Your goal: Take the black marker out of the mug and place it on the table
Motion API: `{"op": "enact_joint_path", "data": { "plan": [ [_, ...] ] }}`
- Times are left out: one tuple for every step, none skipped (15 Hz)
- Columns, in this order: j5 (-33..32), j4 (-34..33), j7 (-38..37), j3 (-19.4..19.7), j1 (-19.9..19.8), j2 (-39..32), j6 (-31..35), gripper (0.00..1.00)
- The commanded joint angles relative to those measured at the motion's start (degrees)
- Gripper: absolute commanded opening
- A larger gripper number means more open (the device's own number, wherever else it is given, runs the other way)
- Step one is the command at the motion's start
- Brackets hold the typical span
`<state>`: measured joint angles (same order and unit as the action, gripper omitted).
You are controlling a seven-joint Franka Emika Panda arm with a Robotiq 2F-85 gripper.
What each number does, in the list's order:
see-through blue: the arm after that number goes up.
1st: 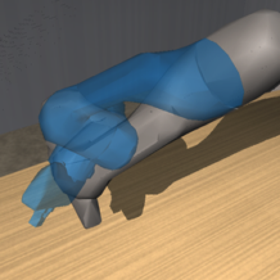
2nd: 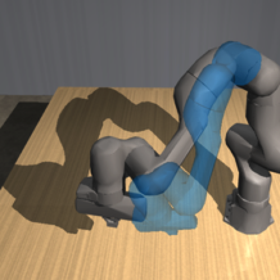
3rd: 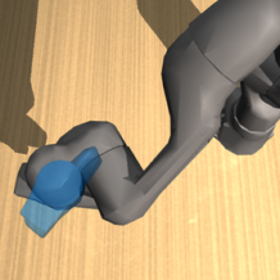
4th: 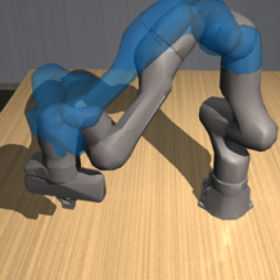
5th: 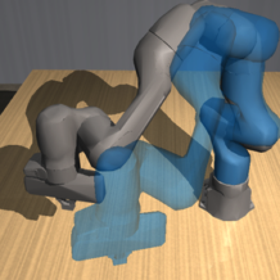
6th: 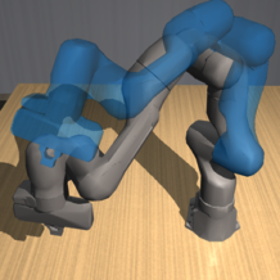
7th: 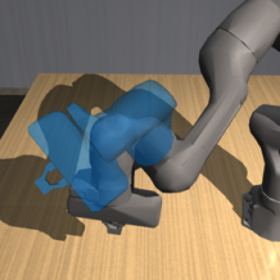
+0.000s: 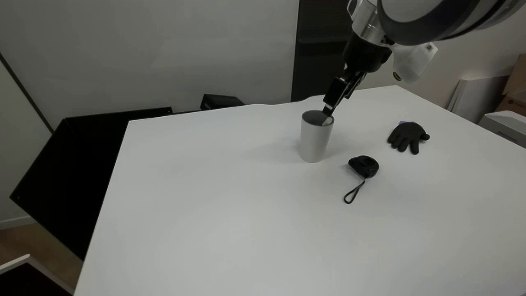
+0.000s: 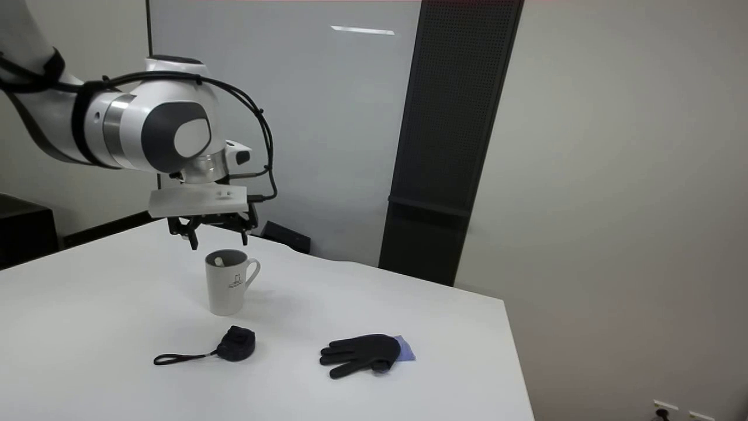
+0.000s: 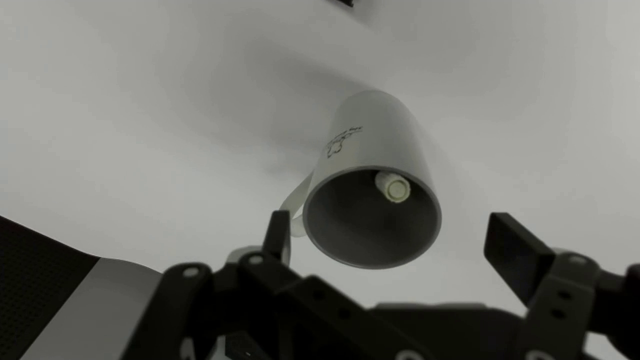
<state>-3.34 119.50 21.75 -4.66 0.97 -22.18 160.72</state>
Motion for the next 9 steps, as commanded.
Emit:
{"op": "enact_joint_path", "data": {
  "plan": [
    [-0.07, -1.43, -1.48, -1.25, -0.94, -2.16, 1.64, 1.0],
    [0.09, -1.36, -1.49, -1.52, -1.06, -2.45, 2.17, 1.0],
    [-0.04, -1.24, -1.69, -1.55, -1.0, -2.68, 2.82, 1.0],
    [-0.28, -1.21, -1.87, -1.51, -0.92, -2.96, 3.28, 1.0],
    [-0.26, -1.18, -1.9, -1.68, -0.98, -3.19, 3.72, 1.0],
    [-0.19, -1.18, -1.94, -1.84, -1.06, -3.39, 3.99, 1.0],
    [-0.14, -1.17, -2.01, -1.94, -1.12, -3.58, 4.17, 1.0],
    [-0.28, -1.18, -2.2, -1.83, -1.03, -3.83, 4.36, 1.0],
    [-0.29, -1.21, -2.28, -1.85, -1.06, -4.05, 4.44, 1.0]
  ]
}}
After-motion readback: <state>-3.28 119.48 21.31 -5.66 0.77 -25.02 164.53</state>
